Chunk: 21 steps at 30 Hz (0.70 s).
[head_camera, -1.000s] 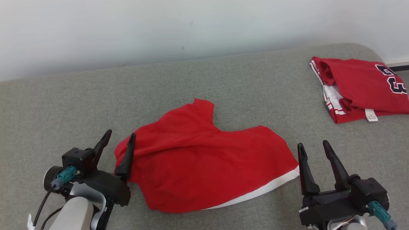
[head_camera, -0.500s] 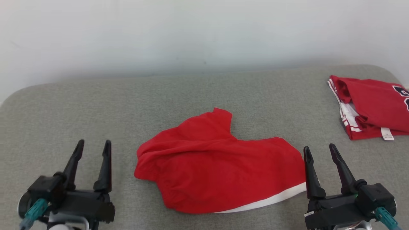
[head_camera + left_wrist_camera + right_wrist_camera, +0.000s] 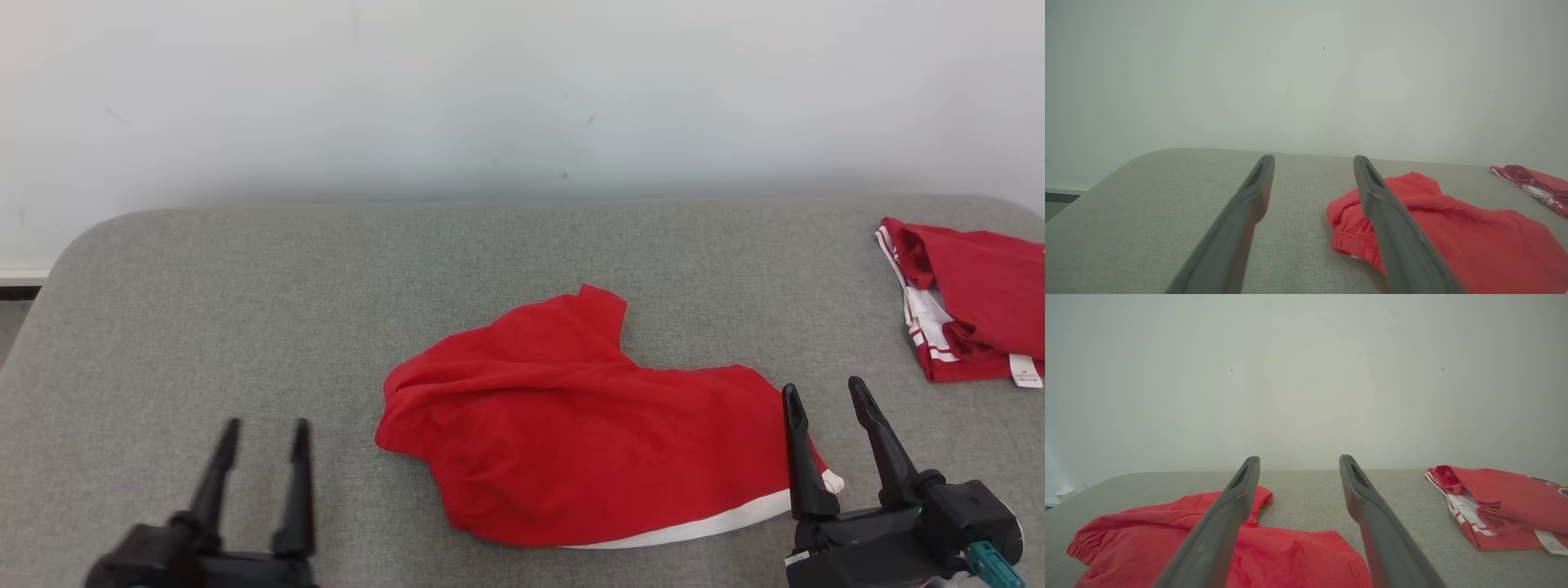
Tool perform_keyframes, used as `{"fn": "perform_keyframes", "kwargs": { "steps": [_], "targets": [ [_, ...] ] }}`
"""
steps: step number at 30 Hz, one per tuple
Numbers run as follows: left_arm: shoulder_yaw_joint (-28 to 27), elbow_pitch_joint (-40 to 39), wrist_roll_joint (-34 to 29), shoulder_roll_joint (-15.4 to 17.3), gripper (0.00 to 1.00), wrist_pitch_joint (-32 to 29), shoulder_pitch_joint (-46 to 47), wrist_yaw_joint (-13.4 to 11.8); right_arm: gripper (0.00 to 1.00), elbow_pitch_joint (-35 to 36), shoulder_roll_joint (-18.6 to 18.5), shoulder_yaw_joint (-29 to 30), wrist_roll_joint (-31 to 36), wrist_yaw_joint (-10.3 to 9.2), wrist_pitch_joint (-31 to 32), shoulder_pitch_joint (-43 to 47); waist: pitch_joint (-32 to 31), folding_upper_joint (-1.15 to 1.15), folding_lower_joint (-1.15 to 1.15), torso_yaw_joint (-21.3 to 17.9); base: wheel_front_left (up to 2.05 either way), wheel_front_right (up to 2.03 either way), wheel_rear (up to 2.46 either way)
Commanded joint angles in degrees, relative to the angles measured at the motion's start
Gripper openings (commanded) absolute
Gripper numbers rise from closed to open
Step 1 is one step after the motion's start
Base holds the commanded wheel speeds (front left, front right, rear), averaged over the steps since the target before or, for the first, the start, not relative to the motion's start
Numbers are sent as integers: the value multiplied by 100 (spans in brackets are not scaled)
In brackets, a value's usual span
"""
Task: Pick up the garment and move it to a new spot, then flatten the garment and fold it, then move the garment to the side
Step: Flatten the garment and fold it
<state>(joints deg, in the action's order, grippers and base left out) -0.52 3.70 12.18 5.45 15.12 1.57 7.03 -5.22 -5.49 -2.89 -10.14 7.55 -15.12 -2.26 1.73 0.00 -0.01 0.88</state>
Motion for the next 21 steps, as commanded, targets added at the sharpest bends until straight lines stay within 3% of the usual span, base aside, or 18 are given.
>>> {"fn": "perform_keyframes", "kwargs": {
  "steps": [1, 13, 21],
  "targets": [
    [100, 49, -72, -44, 100, 0, -95, 4, 100, 4, -36, -5, 8, -17, -1, 21, 23, 0, 1, -1, 0, 0, 0],
    [1668, 1129, 257, 53, 100, 0, 121, 42, 100, -25, -41, -74, -26, -17, -1, -138, 281, 0, 1, -299, 0, 0, 0],
    [2009, 1864, 700, 112, 100, 0, 380, 38, 100, -9, -31, -78, -20, -17, -2, -228, 457, 0, 1, -541, 0, 0, 0]
  ]
}}
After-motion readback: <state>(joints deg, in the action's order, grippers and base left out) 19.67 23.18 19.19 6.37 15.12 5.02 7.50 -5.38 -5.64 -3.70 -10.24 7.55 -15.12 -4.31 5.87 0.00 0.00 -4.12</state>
